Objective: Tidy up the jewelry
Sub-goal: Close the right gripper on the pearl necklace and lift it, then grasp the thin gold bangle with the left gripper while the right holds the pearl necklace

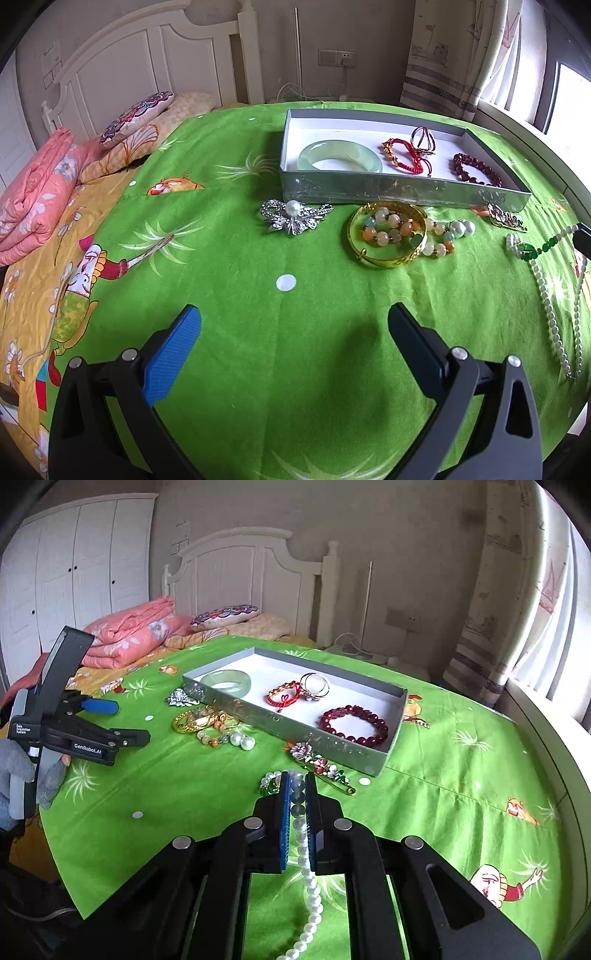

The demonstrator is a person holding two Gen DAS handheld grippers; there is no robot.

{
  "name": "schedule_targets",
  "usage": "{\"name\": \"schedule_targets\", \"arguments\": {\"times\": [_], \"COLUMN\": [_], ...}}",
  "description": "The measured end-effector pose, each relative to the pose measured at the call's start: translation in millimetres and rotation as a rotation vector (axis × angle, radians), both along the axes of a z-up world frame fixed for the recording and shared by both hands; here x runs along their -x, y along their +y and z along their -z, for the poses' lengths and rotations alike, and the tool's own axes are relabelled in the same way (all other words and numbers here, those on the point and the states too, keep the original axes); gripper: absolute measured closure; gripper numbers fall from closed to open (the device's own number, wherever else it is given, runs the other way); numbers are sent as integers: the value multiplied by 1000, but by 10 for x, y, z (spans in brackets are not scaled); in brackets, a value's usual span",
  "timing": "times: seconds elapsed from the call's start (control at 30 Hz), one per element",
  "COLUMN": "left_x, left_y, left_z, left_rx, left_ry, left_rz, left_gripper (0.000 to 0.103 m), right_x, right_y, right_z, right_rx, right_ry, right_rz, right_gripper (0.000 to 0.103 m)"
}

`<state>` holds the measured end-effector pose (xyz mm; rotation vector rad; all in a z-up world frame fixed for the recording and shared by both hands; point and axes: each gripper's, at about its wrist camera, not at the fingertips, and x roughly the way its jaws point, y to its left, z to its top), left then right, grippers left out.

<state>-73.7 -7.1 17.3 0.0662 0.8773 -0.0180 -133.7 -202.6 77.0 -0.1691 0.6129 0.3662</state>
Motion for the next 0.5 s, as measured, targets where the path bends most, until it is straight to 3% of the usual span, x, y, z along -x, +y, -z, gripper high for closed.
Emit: {"name": "schedule_targets", "arguments": {"times": [0.13, 0.27, 0.37, 0.47, 0.5], "left_x": [8, 63, 83, 22, -12], "left_y": [-19, -186, -364, -489, -526], "left_z": [-2, -29, -50, -46, -40], "left_rx": [-12, -89, -157, -153, -149], "left_ry": [-3, -35, -51, -40, -32], "left_rz": [5, 59, 132, 178, 193], "left_gripper": [3, 3, 12, 17, 26], "right_x": [37, 43, 41, 34, 38], "right_y": [-116, -207, -269, -299, -299], "right_z": [-33, -54, -60, -57, -58], "right_rx": [-38, -69, -95, -114, -116], "right_ry": [-11, -12, -6, 1, 0], "right_rz": [32, 53, 59, 63, 61], "right_gripper": [96, 95, 95, 95, 95]}}
